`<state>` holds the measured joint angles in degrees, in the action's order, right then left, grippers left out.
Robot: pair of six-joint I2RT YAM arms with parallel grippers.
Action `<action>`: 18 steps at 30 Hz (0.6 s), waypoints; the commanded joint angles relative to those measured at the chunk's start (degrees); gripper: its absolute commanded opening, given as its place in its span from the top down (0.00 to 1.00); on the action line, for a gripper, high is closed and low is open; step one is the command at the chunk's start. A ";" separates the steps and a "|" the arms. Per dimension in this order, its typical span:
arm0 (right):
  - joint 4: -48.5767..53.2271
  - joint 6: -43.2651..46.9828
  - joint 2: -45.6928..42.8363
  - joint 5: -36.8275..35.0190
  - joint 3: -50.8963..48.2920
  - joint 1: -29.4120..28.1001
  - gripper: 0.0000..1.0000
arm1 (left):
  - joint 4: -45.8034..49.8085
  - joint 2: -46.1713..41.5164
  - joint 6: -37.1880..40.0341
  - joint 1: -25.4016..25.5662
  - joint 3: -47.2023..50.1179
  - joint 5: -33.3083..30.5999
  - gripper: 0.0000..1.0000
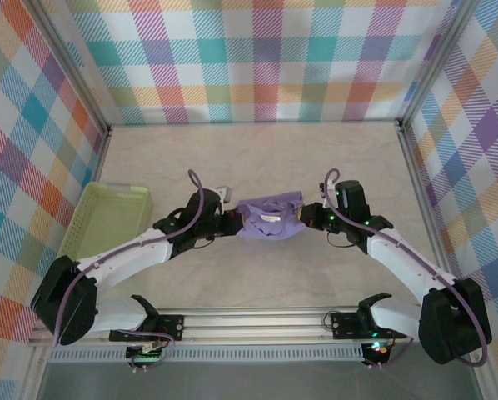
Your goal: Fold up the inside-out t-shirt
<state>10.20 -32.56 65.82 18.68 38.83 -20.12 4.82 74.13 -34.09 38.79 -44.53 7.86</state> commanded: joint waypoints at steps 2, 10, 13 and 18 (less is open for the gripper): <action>7.08 1.18 6.45 -7.96 8.72 -0.08 1.00 | 4.82 8.18 -3.09 -3.42 -7.96 -6.46 1.00; 9.67 2.87 19.20 -12.35 15.88 0.00 1.00 | 12.03 20.09 -4.19 -5.61 -17.41 -10.69 1.00; 9.14 4.07 22.38 -14.75 17.69 0.01 1.00 | 13.54 24.30 -4.56 -6.57 -19.97 -10.54 1.00; 7.76 5.92 27.11 -15.08 20.06 -0.01 0.99 | 13.31 28.97 -5.76 -7.57 -21.71 -10.12 1.00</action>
<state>18.09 -29.17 91.00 5.48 56.75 -20.21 15.18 101.43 -38.37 32.40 -64.73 -0.75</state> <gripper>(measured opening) 0.070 0.063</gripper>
